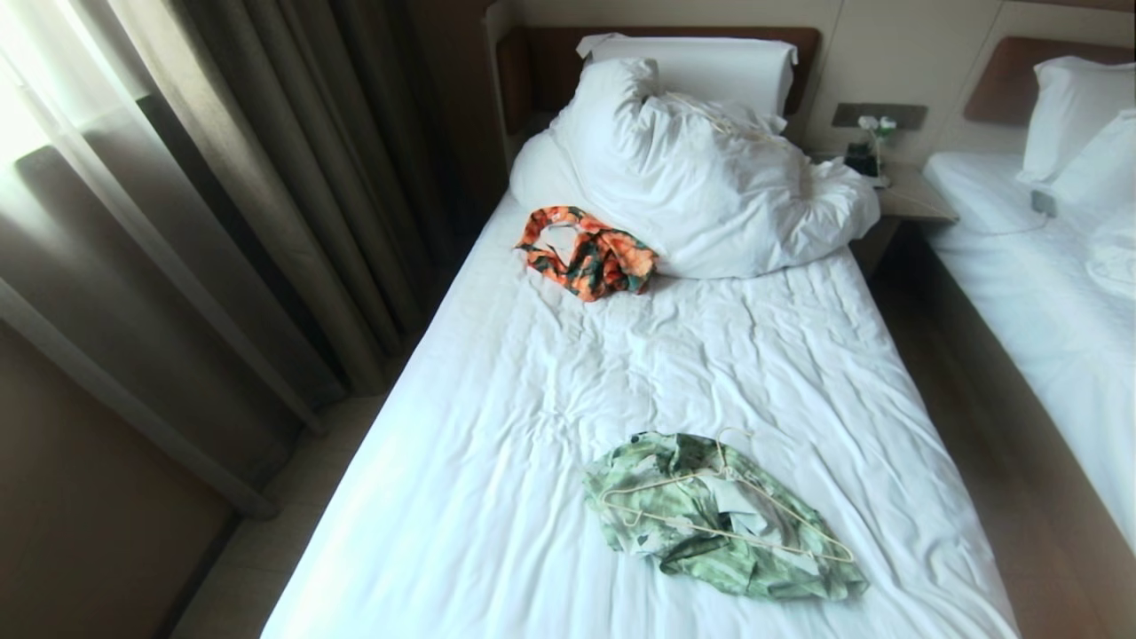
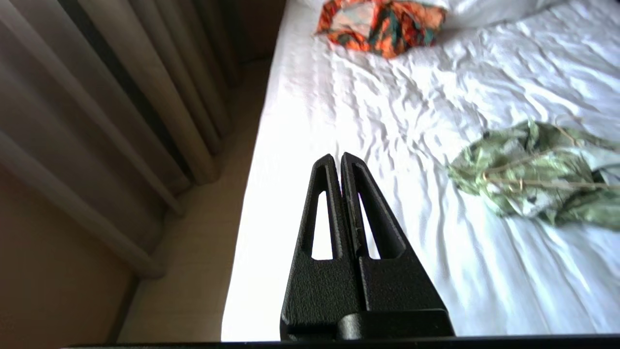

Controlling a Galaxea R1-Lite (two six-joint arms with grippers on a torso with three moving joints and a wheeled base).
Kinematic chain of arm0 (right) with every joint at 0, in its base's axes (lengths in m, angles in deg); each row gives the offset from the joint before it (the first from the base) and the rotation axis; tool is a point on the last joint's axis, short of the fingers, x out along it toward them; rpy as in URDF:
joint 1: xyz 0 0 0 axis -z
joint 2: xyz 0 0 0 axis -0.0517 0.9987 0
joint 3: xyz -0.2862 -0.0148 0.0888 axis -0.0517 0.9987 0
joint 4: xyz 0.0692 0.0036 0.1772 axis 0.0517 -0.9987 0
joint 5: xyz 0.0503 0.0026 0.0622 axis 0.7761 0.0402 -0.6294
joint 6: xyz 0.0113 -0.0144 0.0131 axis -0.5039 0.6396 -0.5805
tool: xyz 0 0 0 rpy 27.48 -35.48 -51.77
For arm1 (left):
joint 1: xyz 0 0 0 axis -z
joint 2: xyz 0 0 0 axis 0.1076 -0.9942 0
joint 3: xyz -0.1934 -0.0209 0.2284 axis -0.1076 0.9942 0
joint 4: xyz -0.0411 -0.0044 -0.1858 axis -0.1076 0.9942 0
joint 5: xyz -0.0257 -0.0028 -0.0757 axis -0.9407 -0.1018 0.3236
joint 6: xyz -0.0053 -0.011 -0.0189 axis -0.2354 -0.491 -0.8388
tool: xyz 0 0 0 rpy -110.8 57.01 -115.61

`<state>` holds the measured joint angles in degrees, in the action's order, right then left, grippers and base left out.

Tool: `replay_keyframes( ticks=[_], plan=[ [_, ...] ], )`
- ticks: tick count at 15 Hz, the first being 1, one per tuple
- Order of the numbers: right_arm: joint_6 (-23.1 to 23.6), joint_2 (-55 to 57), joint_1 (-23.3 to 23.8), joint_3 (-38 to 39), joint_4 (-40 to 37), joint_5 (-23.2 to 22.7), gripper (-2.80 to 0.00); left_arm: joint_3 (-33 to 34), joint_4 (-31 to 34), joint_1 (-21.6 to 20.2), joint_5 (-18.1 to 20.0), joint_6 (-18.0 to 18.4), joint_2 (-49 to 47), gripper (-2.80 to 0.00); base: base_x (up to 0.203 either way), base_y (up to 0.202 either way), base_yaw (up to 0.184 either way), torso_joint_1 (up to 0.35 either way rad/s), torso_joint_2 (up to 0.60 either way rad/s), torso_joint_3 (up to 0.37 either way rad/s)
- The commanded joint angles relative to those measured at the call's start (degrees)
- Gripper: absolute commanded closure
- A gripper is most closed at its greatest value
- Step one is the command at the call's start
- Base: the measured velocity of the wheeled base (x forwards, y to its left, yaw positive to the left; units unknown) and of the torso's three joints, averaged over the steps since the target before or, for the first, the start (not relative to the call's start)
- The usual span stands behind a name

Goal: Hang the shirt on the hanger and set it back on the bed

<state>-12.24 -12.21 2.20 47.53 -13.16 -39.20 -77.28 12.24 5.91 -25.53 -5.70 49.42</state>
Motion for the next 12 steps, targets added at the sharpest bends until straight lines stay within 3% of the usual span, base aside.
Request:
replay_keyframes(
  ticks=[1, 6, 12],
  plan=[
    [2.05, -4.39, 0.11, 5.16, 2.07, -0.96, 0.0, 1.03, 2.14, -0.04, 0.41, 0.06, 0.17, 0.0, 0.0, 0.0, 0.0, 0.0, 0.0, 0.0],
    [4.64, -4.93, 0.15, 15.66, 10.21, -2.37, 0.0, 0.99, 4.88, -0.04, 0.53, -0.02, 0.17, 0.0, 0.0, 0.0, 0.0, 0.0, 0.0, 0.0],
    [3.85, -4.93, 0.15, 15.59, 8.14, -3.52, 0.0, 0.96, 5.05, -0.08, 0.33, -1.92, 0.17, 0.0, 0.0, 0.0, 0.0, 0.0, 0.0, 0.0]
  ],
)
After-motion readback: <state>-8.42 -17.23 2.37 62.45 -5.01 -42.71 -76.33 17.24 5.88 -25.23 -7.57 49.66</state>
